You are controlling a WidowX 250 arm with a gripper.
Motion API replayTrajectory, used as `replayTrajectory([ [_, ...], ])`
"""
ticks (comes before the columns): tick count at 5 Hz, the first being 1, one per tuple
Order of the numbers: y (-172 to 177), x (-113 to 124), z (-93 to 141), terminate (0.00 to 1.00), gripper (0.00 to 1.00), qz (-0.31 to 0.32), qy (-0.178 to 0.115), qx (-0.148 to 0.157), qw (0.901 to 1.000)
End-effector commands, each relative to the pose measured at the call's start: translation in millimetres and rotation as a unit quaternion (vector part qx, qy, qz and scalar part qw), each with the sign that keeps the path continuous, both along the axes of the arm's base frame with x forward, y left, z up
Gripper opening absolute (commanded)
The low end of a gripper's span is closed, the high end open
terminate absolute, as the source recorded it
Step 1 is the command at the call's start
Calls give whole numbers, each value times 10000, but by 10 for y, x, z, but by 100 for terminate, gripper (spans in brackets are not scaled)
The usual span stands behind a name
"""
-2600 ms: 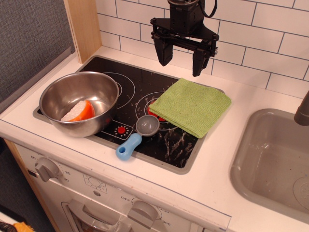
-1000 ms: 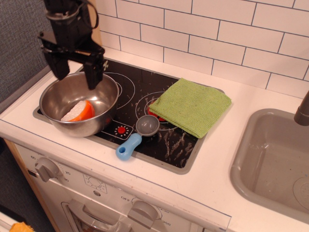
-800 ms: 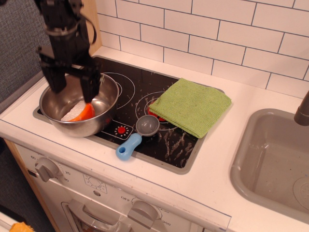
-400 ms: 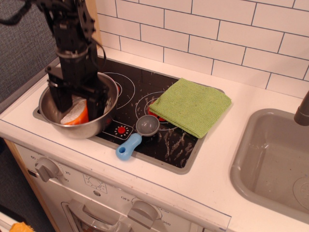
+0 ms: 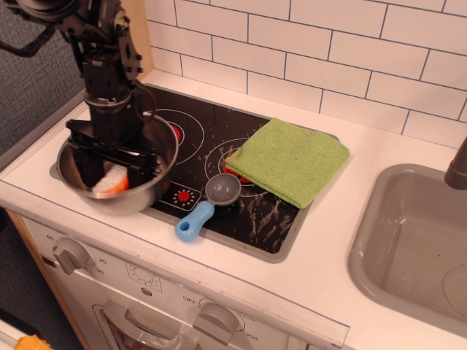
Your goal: Move the fish and place it on the towel.
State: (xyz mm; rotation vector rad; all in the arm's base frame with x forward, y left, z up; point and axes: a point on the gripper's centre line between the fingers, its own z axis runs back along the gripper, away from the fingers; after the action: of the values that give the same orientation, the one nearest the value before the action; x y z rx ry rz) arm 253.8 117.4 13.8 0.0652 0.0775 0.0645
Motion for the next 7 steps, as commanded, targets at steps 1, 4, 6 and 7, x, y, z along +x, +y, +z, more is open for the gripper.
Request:
replayTrajectory([
  [1,67,60,52,0,0,126,-167,43,9998],
  [4,-144,304,750,0,0,169,-1203,-208,9924],
  [6,-807,654,996,0,0,-338,-1491,-367,9876],
  [7,-1248,923,966,0,0,-715,-1408,-462,9864],
])
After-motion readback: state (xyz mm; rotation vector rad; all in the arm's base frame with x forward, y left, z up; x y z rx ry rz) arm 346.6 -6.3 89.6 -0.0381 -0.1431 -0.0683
